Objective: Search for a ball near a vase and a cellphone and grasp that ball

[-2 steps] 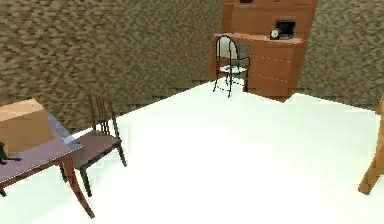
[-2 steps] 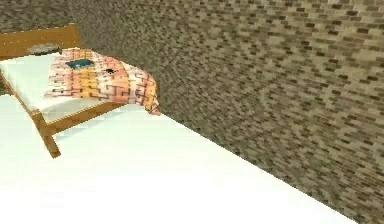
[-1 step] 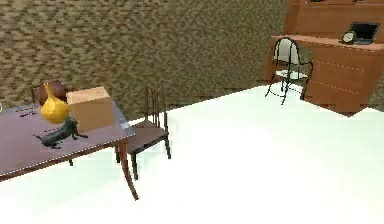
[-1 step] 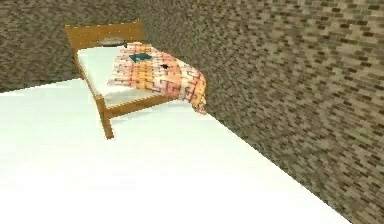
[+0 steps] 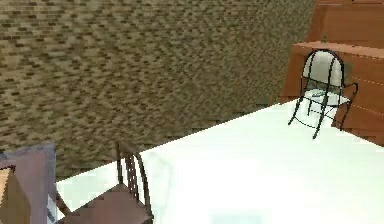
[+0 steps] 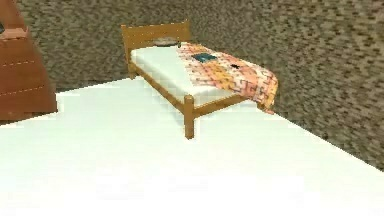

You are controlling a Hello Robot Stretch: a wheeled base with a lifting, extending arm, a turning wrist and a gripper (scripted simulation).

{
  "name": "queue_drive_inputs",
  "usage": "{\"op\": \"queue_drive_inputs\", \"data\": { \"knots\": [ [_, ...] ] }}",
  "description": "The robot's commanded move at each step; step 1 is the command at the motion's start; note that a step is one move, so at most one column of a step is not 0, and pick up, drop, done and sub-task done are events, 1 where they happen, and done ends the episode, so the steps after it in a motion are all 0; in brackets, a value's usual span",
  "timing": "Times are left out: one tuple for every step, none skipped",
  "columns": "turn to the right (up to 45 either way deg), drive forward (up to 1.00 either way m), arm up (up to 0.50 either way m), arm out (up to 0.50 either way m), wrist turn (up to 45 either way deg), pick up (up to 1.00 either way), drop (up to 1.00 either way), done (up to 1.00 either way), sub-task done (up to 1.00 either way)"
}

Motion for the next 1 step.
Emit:
{"op": "queue_drive_inputs", "data": {
  "knots": [
    [15.0, 0.0, 0.0, 0.0, 0.0, 0.0, 0.0, 0.0, 0.0]
  ]
}}
